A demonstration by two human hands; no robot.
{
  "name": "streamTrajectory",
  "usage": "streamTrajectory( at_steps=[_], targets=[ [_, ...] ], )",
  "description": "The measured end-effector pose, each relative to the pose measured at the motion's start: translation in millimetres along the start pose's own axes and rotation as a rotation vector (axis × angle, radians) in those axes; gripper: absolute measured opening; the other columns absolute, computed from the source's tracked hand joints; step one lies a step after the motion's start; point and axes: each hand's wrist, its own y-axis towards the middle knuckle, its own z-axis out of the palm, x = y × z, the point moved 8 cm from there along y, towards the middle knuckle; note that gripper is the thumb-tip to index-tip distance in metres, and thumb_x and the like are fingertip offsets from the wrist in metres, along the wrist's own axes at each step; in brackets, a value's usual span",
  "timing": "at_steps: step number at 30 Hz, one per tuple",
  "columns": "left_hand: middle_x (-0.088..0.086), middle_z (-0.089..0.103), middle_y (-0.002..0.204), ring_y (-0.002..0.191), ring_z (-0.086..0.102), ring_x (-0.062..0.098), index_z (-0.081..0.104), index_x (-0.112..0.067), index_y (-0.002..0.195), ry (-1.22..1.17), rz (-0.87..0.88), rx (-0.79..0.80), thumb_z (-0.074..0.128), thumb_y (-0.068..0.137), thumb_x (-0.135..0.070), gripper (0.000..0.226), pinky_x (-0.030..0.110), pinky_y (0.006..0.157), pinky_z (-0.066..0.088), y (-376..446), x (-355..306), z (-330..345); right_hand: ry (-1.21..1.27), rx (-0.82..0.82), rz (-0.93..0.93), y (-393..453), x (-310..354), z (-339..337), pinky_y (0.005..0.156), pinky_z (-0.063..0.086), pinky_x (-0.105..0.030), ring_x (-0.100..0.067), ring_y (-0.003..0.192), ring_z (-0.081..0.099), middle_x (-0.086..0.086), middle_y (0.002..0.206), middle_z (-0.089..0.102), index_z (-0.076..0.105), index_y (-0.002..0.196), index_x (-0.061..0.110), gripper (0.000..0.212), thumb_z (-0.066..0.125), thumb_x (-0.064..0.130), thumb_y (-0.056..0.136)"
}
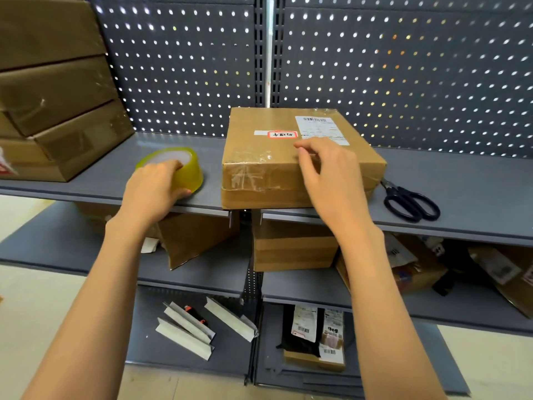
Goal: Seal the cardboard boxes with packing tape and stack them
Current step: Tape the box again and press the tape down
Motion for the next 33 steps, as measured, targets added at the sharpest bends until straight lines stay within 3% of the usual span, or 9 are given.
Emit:
streamTrajectory(
  at_steps=[5,8,11,15,20,24,27,30,33],
  targets=[
    [0.023,0.055,0.125,0.117,0.045,0.041,0.051,-0.001,0.13,-0.101,0.137,-0.134,0.062,0.091,-0.014,0.043,0.048,0.096,0.037,-4.4,-14.3,-8.7,-0.044,0.068,-0.025,-2.4,13.3,15.8,0.087,0.04,-0.028,-0.018,0.109,0.057,-0.001,0.119,0.064,0.061,0.123,0.013,0.031,0.039,0.022,0.103],
    [0.016,0.047,0.139,0.131,0.038,0.031,0.042,-0.004,0.14,-0.315,0.327,-0.298,0.041,0.102,-0.023,0.042,0.038,0.109,0.028,-18.3,-53.9,-39.0,-0.102,0.091,-0.109,-1.0,29.3,26.8,0.104,0.027,-0.023,-0.018,0.128,0.046,-0.005,0.133,0.057,0.054,0.133,0.01,0.035,0.036,0.019,0.103],
    [0.009,0.042,0.146,0.138,0.032,0.019,0.039,-0.005,0.142,-0.488,0.459,-0.217,0.033,0.1,-0.025,0.047,0.02,0.112,0.018,-26.6,-94.7,-39.2,-0.149,0.169,-0.164,3.0,40.8,46.8,0.116,0.011,-0.026,-0.019,0.14,0.032,-0.008,0.145,0.046,0.043,0.14,0.006,0.041,0.032,0.02,0.104],
    [0.012,0.041,0.147,0.139,0.033,0.022,0.041,-0.003,0.141,-0.445,0.466,-0.153,0.032,0.099,-0.025,0.048,0.014,0.111,0.014,-28.6,-101.1,-12.1,-0.245,0.267,-0.196,-0.7,36.4,68.9,0.117,0.005,-0.027,-0.017,0.143,0.025,-0.007,0.15,0.038,0.038,0.144,0.007,0.048,0.022,0.026,0.103],
    [0.001,0.044,0.145,0.139,0.027,0.012,0.047,-0.011,0.139,-0.487,0.435,-0.176,0.031,0.1,-0.027,0.045,0.012,0.11,0.015,-26.3,-90.7,-11.7,-0.271,0.209,-0.11,-3.0,13.8,51.8,0.116,0.003,-0.025,-0.013,0.143,0.026,-0.001,0.151,0.038,0.039,0.144,0.012,0.047,0.022,0.028,0.103],
    [-0.009,0.039,0.145,0.141,0.022,0.004,0.048,-0.015,0.138,-0.798,0.339,-0.085,0.034,0.104,-0.025,0.038,0.005,0.109,0.015,-23.8,-87.4,-6.5,-0.255,0.219,-0.068,-1.6,-2.4,34.6,0.115,0.003,-0.022,-0.011,0.144,0.022,0.0,0.152,0.036,0.037,0.145,0.013,0.044,0.026,0.028,0.105],
    [-0.011,0.047,0.14,0.137,0.034,0.002,0.053,-0.016,0.133,-0.968,0.268,-0.069,0.036,0.103,-0.028,0.037,0.015,0.111,0.027,-14.8,-80.0,-7.5,-0.118,0.206,-0.066,2.9,4.2,33.3,0.115,0.008,-0.023,-0.011,0.142,0.026,0.001,0.15,0.039,0.041,0.143,0.014,0.045,0.03,0.034,0.104],
    [-0.008,0.051,0.138,0.13,0.044,0.004,0.051,-0.017,0.134,-0.955,0.294,-0.1,0.043,0.101,-0.028,0.036,0.025,0.109,0.035,-10.9,-79.4,-4.7,-0.1,0.167,-0.111,8.7,18.1,48.0,0.114,0.014,-0.028,-0.015,0.137,0.036,-0.002,0.144,0.047,0.049,0.138,0.012,0.048,0.039,0.041,0.101],
    [-0.005,0.043,0.144,0.138,0.033,0.009,0.051,-0.014,0.134,-0.826,0.361,-0.183,0.049,0.098,-0.021,0.037,0.017,0.113,0.024,-12.8,-81.2,3.7,-0.213,0.042,-0.196,4.6,24.1,61.9,0.104,0.025,-0.029,-0.019,0.122,0.056,-0.005,0.126,0.064,0.064,0.121,0.009,0.047,0.041,0.041,0.096]
  ],
)
